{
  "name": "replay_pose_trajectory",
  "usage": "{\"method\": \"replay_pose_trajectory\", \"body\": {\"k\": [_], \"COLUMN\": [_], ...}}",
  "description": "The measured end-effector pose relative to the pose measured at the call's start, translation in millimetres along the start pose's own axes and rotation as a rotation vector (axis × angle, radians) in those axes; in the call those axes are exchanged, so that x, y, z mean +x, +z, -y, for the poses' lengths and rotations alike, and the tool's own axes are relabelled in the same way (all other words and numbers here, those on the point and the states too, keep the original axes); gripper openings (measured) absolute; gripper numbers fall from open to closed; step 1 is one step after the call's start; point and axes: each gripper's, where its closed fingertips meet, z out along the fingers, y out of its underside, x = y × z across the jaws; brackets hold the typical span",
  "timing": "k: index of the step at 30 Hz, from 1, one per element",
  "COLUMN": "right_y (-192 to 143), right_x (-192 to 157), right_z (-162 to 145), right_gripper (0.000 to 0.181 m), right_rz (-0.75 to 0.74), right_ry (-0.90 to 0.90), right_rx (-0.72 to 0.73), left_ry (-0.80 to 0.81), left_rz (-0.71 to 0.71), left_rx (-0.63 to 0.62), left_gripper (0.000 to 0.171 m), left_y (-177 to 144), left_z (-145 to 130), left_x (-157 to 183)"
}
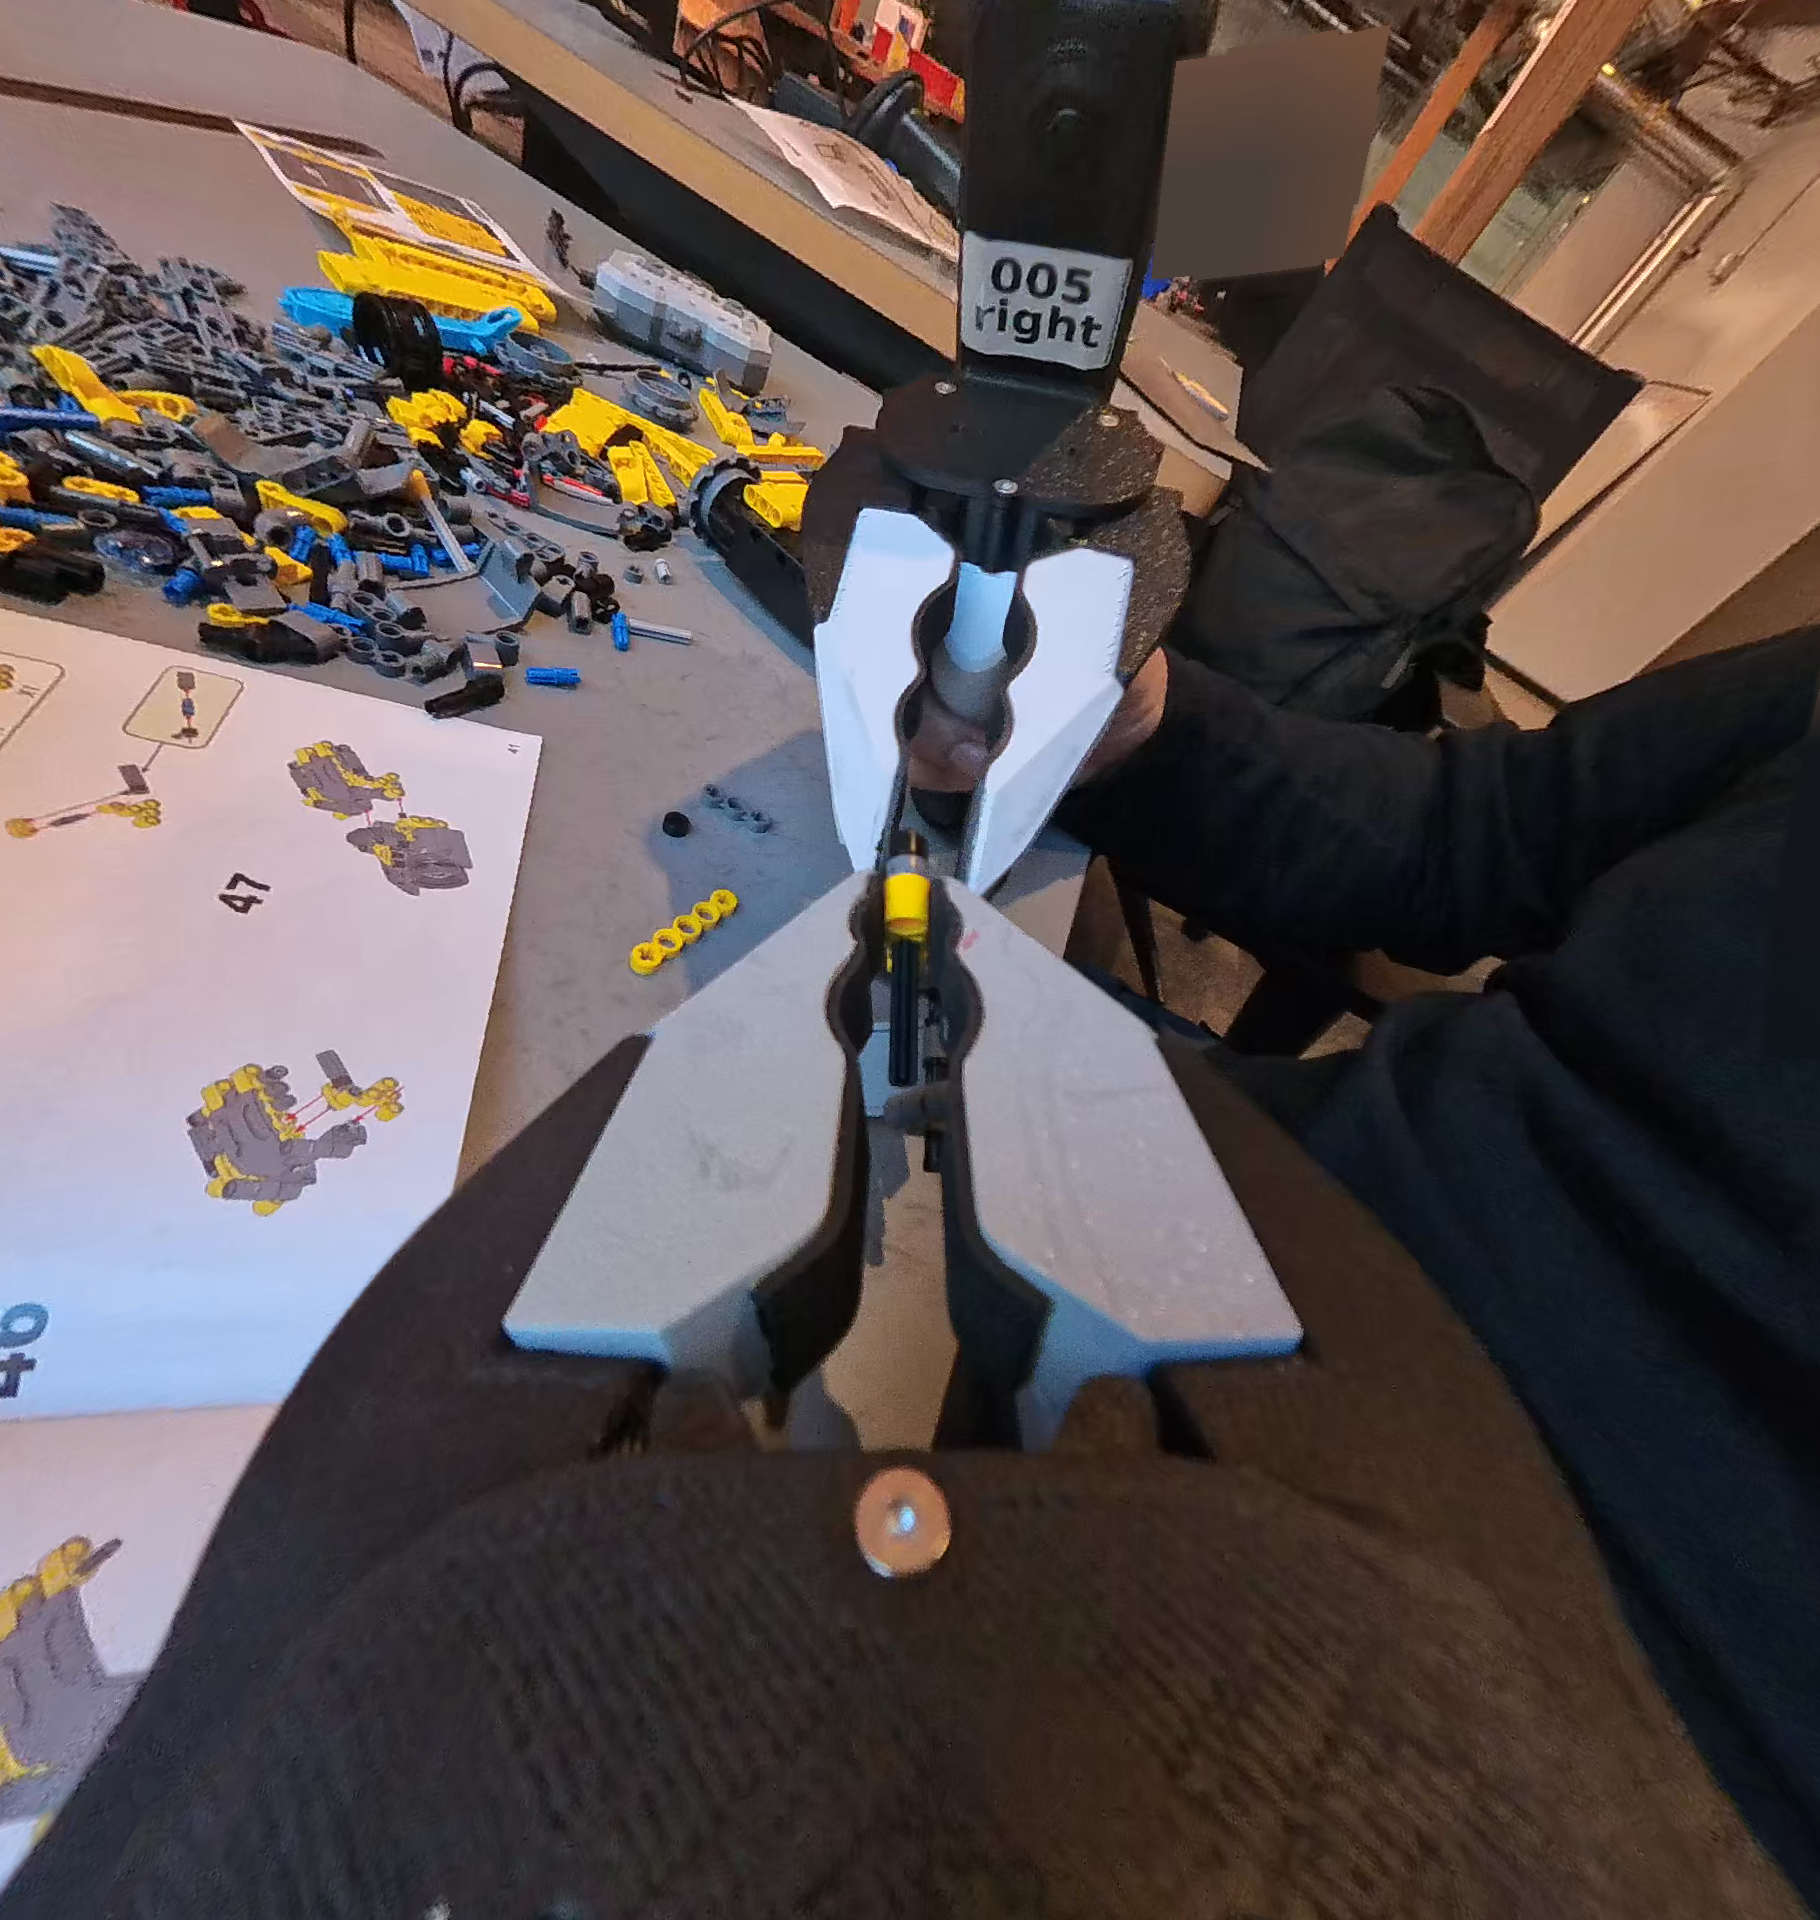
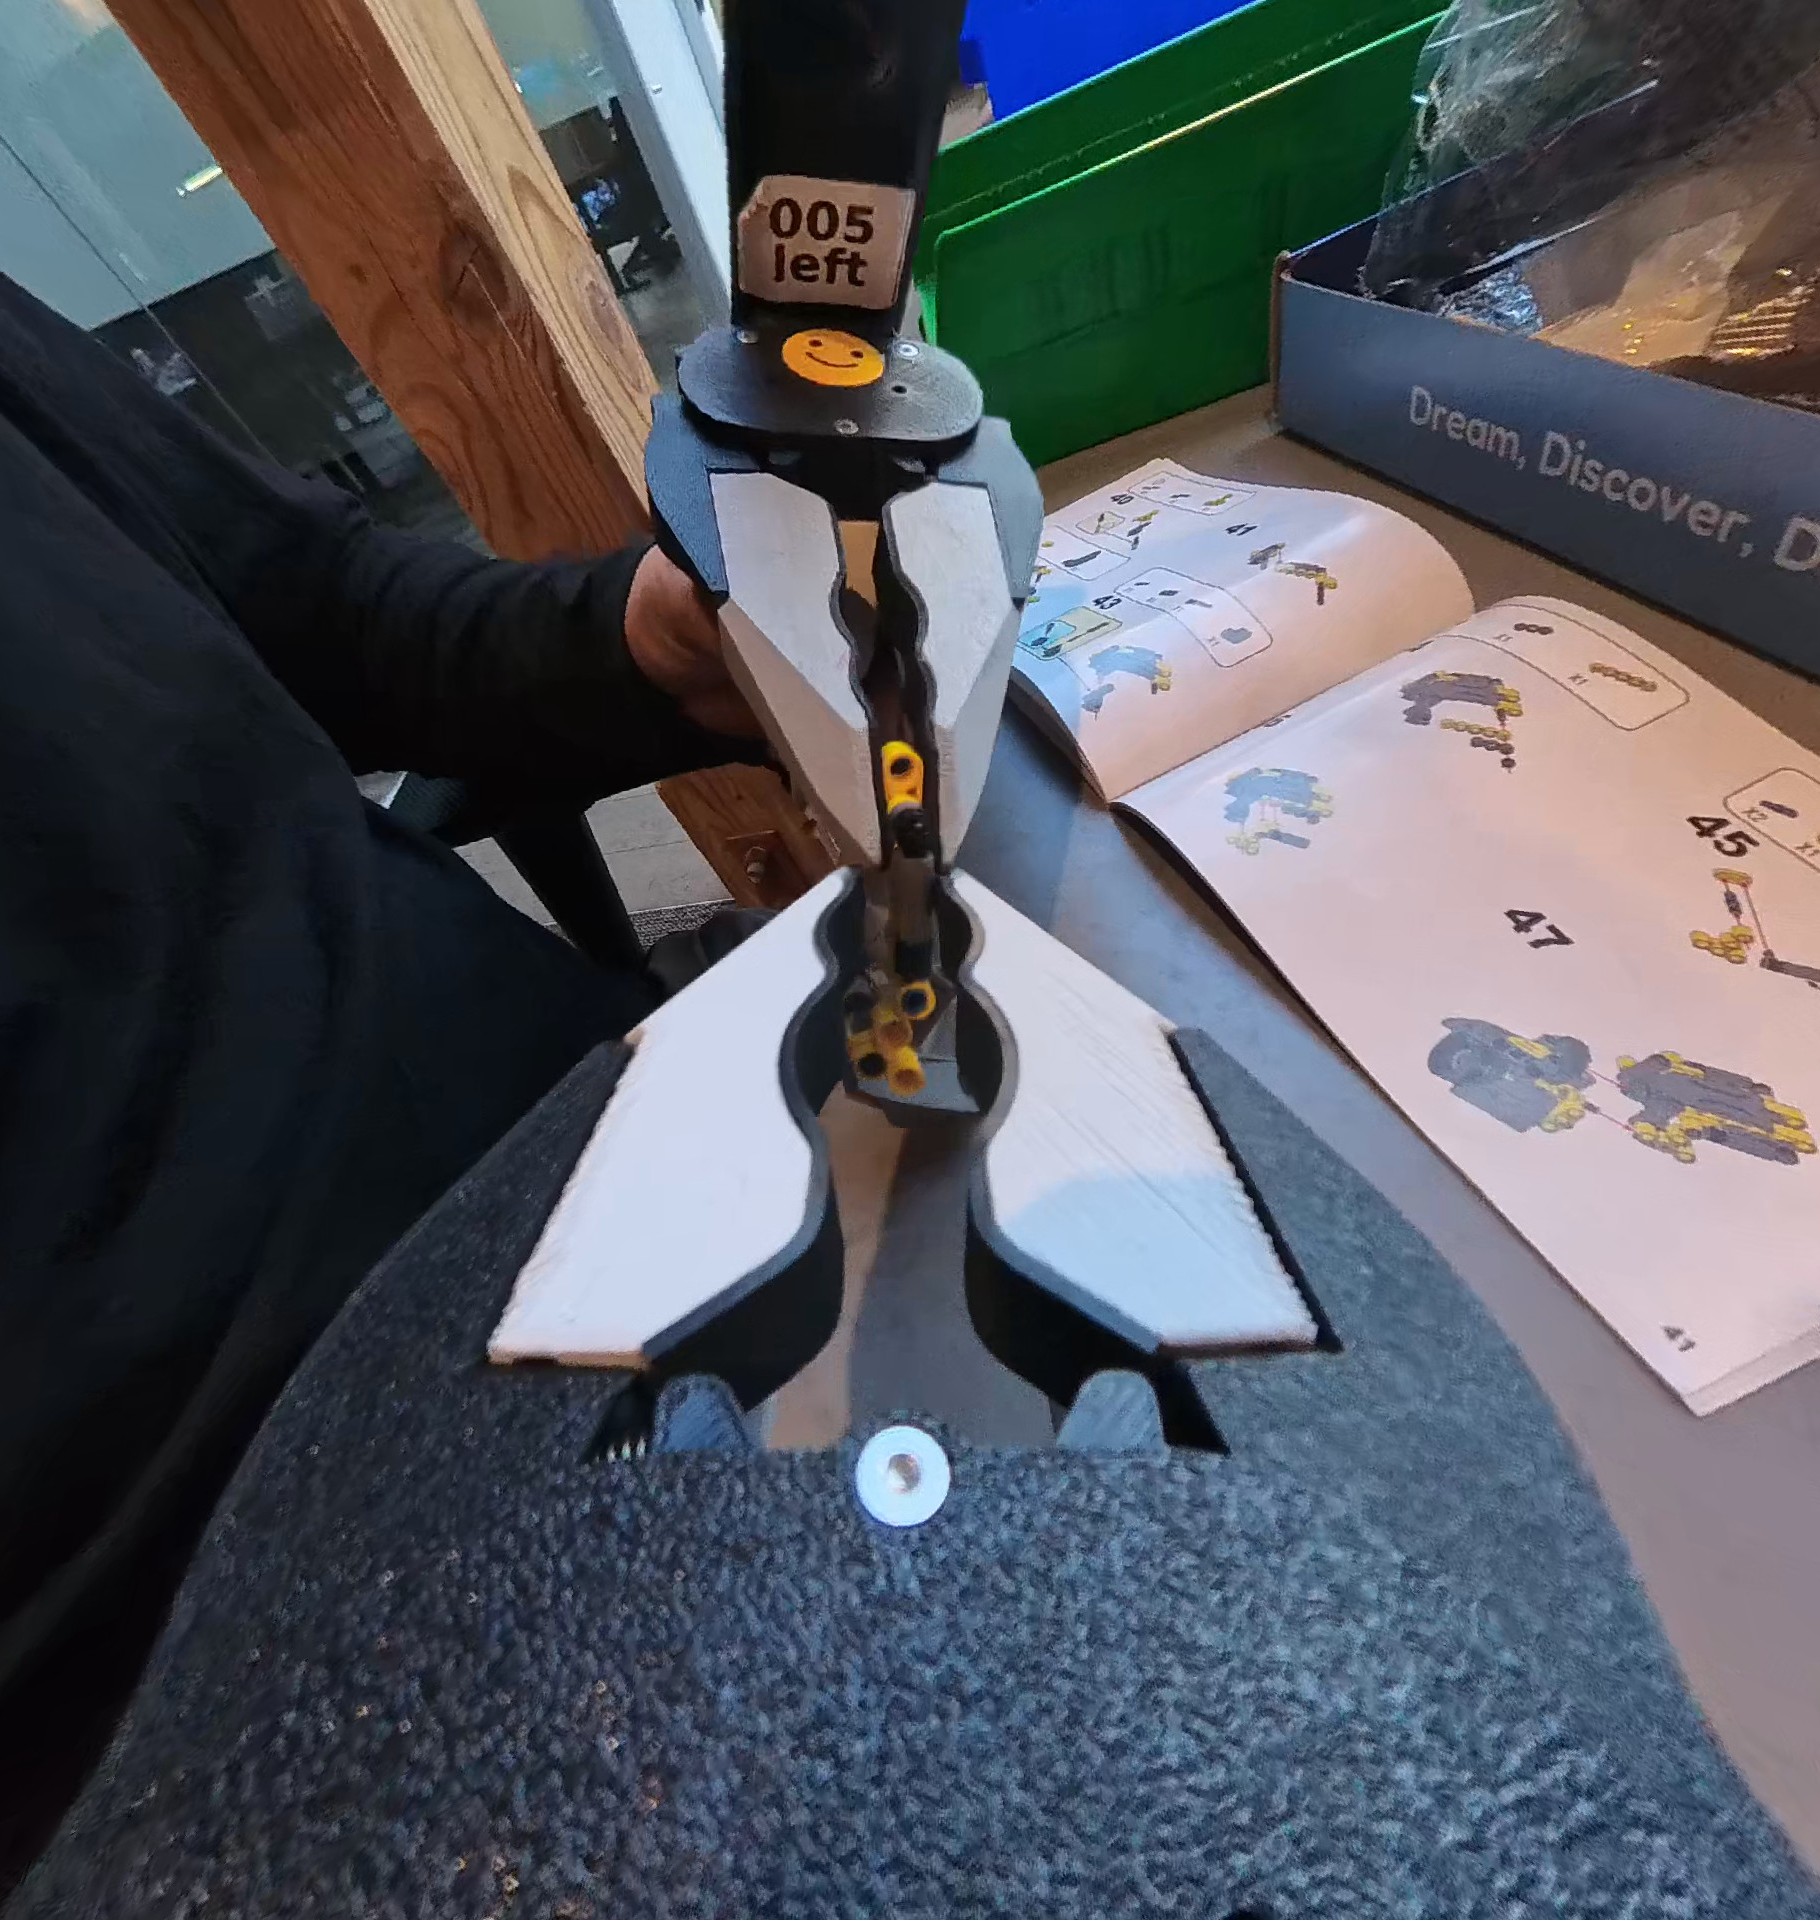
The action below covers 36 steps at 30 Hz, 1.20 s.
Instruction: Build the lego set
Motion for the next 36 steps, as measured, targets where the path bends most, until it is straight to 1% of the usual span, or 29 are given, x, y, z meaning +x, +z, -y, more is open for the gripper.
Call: {"method": "replay_pose_trajectory", "body": {"k": [2, 6, 13, 18, 21, 26, 30, 31, 32, 33, 35, 36], "right_y": [0.6, 0.0, -0.2, 0.7, 1.9, 4.9, -0.8, -3.1, -5.5, -7.4, -7.7, -6.7], "right_x": [0.6, -4.6, 2.0, 5.6, 5.0, 6.5, 12.8, 13.9, 14.5, 14.2, 14.9, 15.1], "right_z": [0.2, 4.2, 4.4, 0.1, -1.3, -3.9, -0.5, 1.2, 3.3, 4.4, 2.2, 0.6], "right_gripper": [0.011, 0.007, 0.005, 0.005, 0.005, 0.006, 0.005, 0.0, 0.0, 0.001, 0.015, 0.019], "right_rz": [0.013, 0.081, 0.041, 0.002, 0.011, -0.029, -0.017, -0.003, 0.011, 0.023, 0.023, 0.02], "right_ry": [0.012, 0.063, 0.092, 0.051, 0.049, 0.008, 0.073, 0.102, 0.122, 0.133, 0.139, 0.135], "right_rx": [0.01, 0.041, 0.047, 0.013, 0.004, -0.017, 0.011, 0.028, 0.046, 0.056, 0.041, 0.029], "left_ry": [-0.01, -0.06, -0.072, -0.057, -0.065, -0.09, -0.102, -0.111, -0.122, -0.133, -0.15, -0.154], "left_rz": [-0.001, -0.054, -0.032, 0.0, -0.008, -0.016, 0.014, 0.019, 0.022, 0.028, 0.025, 0.022], "left_rx": [0.015, 0.048, 0.066, 0.045, 0.038, 0.046, 0.063, 0.065, 0.066, 0.071, 0.082, 0.083], "left_gripper": [0.006, 0.006, 0.006, 0.006, 0.006, 0.006, 0.006, 0.006, 0.006, 0.006, 0.006, 0.006], "left_y": [-0.9, -3.9, -4.8, -3.7, -3.8, -4.9, -6.5, -7.7, -8.7, -9.8, -11.2, -11.3], "left_z": [0.4, 3.8, 4.3, -1.0, -2.5, -1.9, 0.3, 0.3, -0.2, 0.0, 1.0, 0.9], "left_x": [-0.7, 3.0, -2.3, -5.5, -5.0, -6.5, -11.6, -13.3, -15.0, -16.9, -18.5, -18.5]}}
